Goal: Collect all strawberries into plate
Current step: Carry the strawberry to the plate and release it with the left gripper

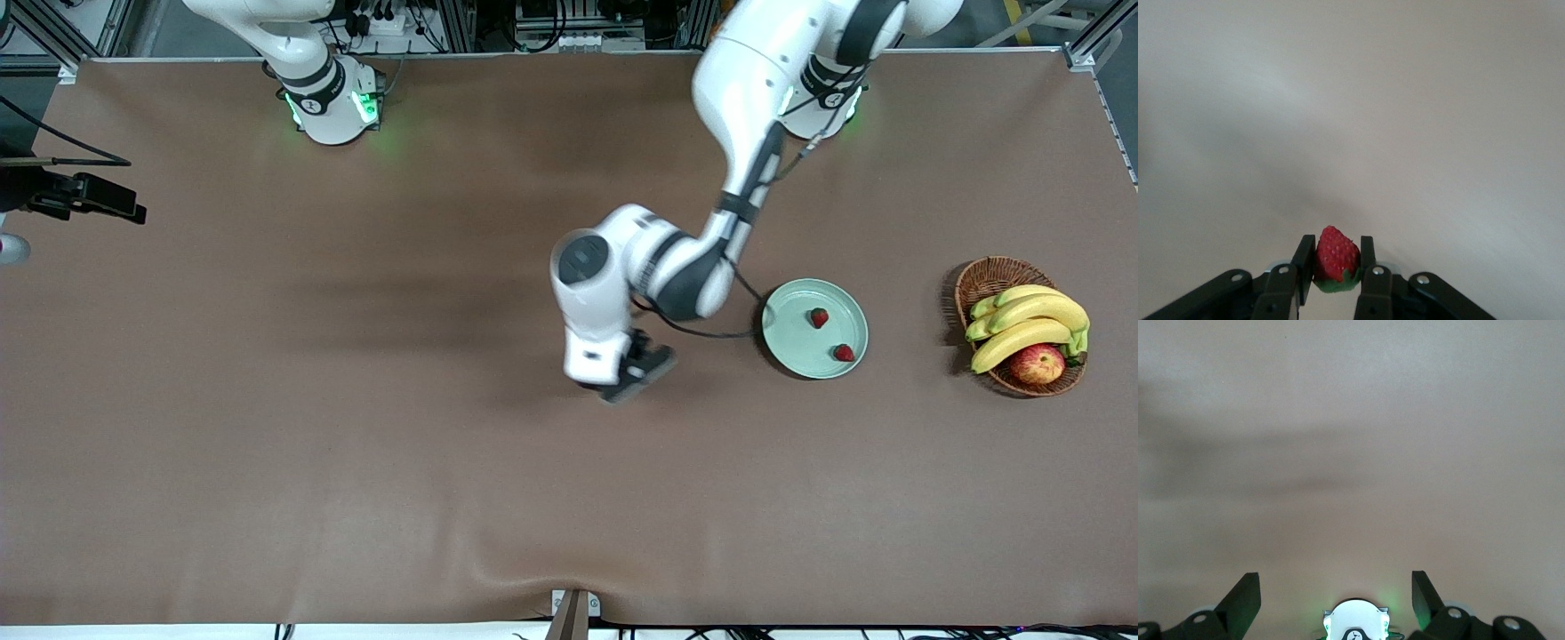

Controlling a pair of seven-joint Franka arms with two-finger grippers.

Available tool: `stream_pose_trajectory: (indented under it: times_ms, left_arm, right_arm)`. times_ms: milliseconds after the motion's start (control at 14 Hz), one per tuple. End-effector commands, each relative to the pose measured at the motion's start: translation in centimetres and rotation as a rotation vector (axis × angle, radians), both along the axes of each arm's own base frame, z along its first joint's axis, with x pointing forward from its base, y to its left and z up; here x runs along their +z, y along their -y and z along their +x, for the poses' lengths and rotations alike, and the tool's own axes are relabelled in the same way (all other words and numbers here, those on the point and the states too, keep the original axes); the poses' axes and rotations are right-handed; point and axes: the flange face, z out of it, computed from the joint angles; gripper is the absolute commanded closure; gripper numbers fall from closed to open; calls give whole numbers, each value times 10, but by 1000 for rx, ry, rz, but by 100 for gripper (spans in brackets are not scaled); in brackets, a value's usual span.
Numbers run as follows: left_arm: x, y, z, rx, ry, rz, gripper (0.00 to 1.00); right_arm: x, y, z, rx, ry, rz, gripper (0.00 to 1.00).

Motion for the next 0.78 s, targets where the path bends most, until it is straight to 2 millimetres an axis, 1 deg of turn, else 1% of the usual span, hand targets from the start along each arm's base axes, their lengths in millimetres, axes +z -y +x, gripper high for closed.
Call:
stream_pose_trajectory:
  times_ms: [0,71,143,214,356,428,499,570,642,713]
  left_arm:
    - [-4,-86,28,168,-124,49,100]
    - [2,-117,40,220,-151,17,100]
    - [6,-145,46,245,-182,-14,100]
    - [11,-170,48,270,-204,-32,100]
    - [15,-212,43,301,-249,-52,100]
    - [10,-230,35,297,-283,-50,100]
    - [7,-247,25,296,-312,-49,100]
    - [-2,-255,15,289,-340,-44,100]
    - [-9,-259,7,276,-365,-37,100]
    - [-14,-262,1,266,-383,-31,100]
  right_arm:
    - [2,2,1,6,-2,-17,0]
    - [1,1,1,8,-4,-17,0]
    - [1,1,1,6,-4,-14,0]
    - [0,0,2,8,-3,-9,0]
    - [0,1,3,5,1,-7,0]
    - [-4,0,5,8,-5,-7,0]
    - [-4,-1,5,8,-5,-11,0]
    - [-1,1,5,6,1,-15,0]
    - [4,4,6,0,13,-13,0]
    - [5,7,6,-6,15,-10,0]
